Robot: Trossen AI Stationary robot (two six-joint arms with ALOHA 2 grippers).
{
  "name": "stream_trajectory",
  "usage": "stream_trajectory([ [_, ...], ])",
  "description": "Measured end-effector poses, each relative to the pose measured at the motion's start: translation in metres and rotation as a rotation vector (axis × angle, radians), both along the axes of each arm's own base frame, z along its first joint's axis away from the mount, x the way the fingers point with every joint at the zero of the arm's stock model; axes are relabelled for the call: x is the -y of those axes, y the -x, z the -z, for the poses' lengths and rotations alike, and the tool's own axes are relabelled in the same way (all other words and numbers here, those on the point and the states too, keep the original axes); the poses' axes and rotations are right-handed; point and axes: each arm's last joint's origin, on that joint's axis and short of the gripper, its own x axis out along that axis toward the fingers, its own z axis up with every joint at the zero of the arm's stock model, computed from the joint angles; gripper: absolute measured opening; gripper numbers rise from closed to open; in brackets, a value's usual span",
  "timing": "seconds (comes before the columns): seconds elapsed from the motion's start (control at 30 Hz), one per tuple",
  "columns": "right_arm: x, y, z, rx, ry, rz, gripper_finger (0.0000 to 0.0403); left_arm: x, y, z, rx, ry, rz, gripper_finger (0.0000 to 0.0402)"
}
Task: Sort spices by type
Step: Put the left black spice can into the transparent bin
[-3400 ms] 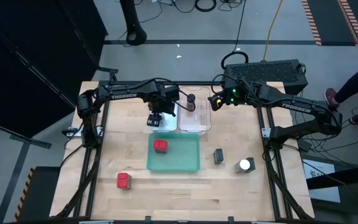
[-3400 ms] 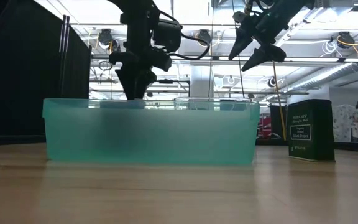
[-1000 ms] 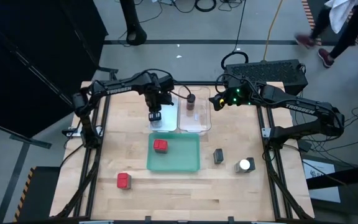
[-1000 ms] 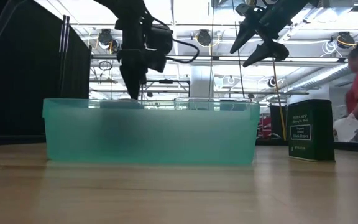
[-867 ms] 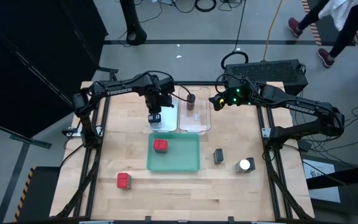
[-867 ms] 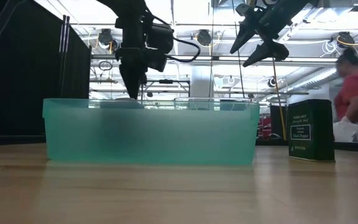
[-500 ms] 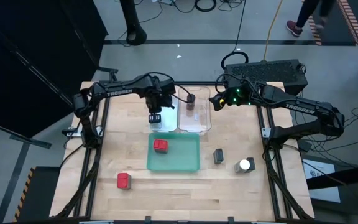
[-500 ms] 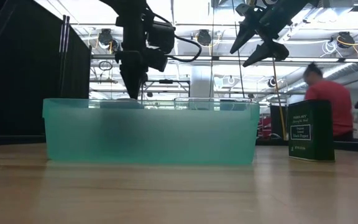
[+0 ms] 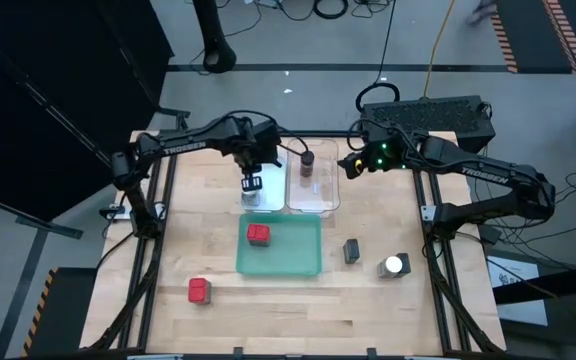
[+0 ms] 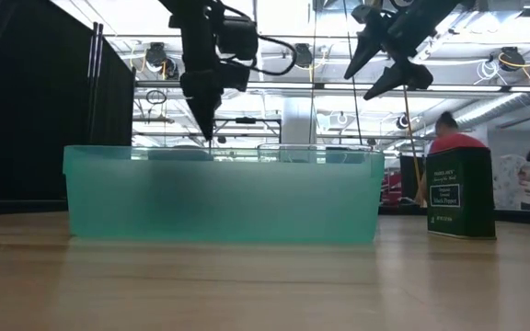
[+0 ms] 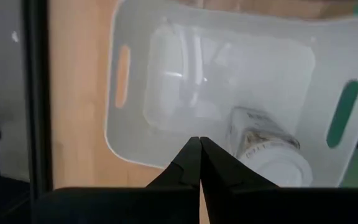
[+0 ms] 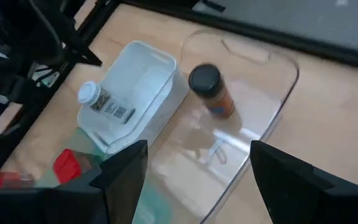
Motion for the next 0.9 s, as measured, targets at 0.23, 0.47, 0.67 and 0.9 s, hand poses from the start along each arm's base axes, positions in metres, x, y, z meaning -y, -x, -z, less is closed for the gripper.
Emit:
stream_trajectory([
  [0.23, -0.017, -0.001, -0.003, 0.092, -0.237, -0.092, 0.0267, 0.004, 0.007, -0.028, 0.156, -0.052, -0.077, 0.0006],
  [0.47, -0.055, -0.006, -0.001, 0.070, -0.507, -0.159, 0.0267, 0.016, 0.019, -0.080, 0.474, -0.132, -0.121, 0.0006],
  [0.67, -0.091, -0.007, -0.007, 0.043, -0.675, -0.160, 0.0267, 0.023, 0.030, -0.122, 0.742, -0.222, -0.097, 0.0006],
  [0.9, -0.118, -0.011, -0.021, -0.168, -0.691, -0.044, 0.0267, 0.026, 0.038, -0.132, 0.782, -0.263, -0.062, 0.0006],
])
